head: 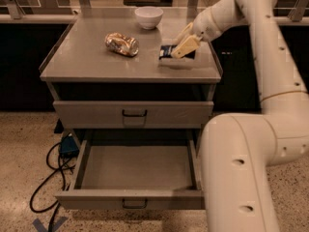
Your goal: Place rxbar blueberry into middle drawer
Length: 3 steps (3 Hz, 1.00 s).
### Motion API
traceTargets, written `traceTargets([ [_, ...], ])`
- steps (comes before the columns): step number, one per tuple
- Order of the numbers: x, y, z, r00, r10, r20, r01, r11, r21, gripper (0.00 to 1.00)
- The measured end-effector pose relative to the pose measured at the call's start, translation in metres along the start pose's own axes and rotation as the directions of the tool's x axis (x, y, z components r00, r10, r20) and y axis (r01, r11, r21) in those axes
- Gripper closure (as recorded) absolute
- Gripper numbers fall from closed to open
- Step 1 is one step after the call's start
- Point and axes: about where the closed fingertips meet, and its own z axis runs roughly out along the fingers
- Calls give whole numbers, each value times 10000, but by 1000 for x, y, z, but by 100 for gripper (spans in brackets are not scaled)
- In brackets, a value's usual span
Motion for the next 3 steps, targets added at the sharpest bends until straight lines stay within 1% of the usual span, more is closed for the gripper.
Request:
traceTargets([
  [1,-8,-10,-100,9994,343,109,-358,9808,1917,100],
  [2,-20,1,-210,9972,387,637,-611,9143,4004,100],
  [3,-42,18,-254,9955,76,948,-520,8777,4763,100],
])
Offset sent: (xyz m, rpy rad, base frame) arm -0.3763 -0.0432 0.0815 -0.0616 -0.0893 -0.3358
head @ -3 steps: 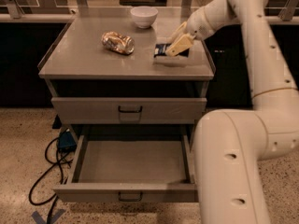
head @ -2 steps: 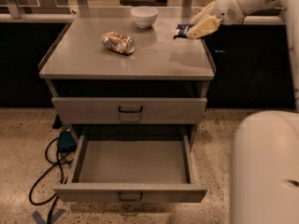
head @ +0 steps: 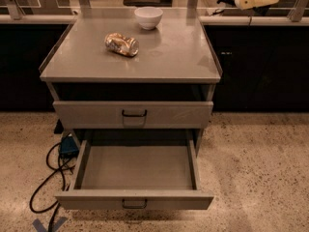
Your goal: Place rxbar blueberry into middle drawer
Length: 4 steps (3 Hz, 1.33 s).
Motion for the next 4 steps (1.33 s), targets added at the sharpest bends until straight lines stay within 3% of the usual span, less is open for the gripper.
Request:
traceTargets([
  [1,0,0,0,10000,0,-2,0,10000,-6,100],
  [2,10,18,6,9970,-148,-761,99,9978,-651,100],
  [3,7,53,-30,9906,-214,-1354,62,9937,-1115,100],
  [4,18,107,-87,9792,499,-1968,-795,9861,-1457,100],
])
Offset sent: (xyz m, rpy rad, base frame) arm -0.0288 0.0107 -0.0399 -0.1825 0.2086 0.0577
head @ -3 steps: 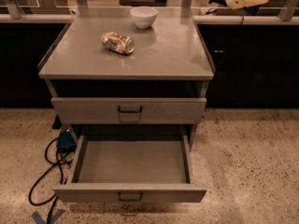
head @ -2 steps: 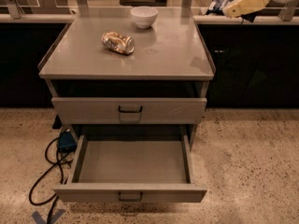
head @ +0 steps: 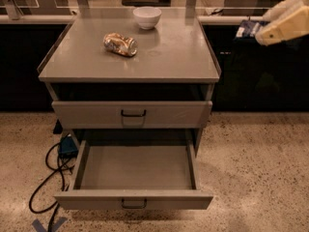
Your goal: Place rxbar blueberry into middle drawer
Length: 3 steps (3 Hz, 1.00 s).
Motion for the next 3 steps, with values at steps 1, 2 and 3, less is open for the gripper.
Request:
traceTargets([
  [1,33,15,8,9980,373,-512,-388,9988,-295,100],
  [2,32,15,9,9981,363,-507,-378,9988,-306,100],
  [3,44,27,19,9973,463,-570,-490,9977,-472,100],
])
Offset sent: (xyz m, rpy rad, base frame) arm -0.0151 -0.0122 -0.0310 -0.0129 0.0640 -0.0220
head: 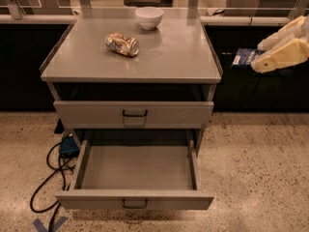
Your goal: Place rxbar blueberry into middle drawer
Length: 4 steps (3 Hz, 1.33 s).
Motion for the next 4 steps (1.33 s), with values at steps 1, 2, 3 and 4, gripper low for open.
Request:
traceTargets([
  [1,7,33,16,9977,21,684,-13,9999,-123,100],
  [2,5,72,28,9904,-340,1342,284,9986,435,100],
  [3,20,121,77,9914,-459,1227,310,9923,1203,100],
  [4,20,121,77,9914,-459,1225,310,9922,1204,100],
])
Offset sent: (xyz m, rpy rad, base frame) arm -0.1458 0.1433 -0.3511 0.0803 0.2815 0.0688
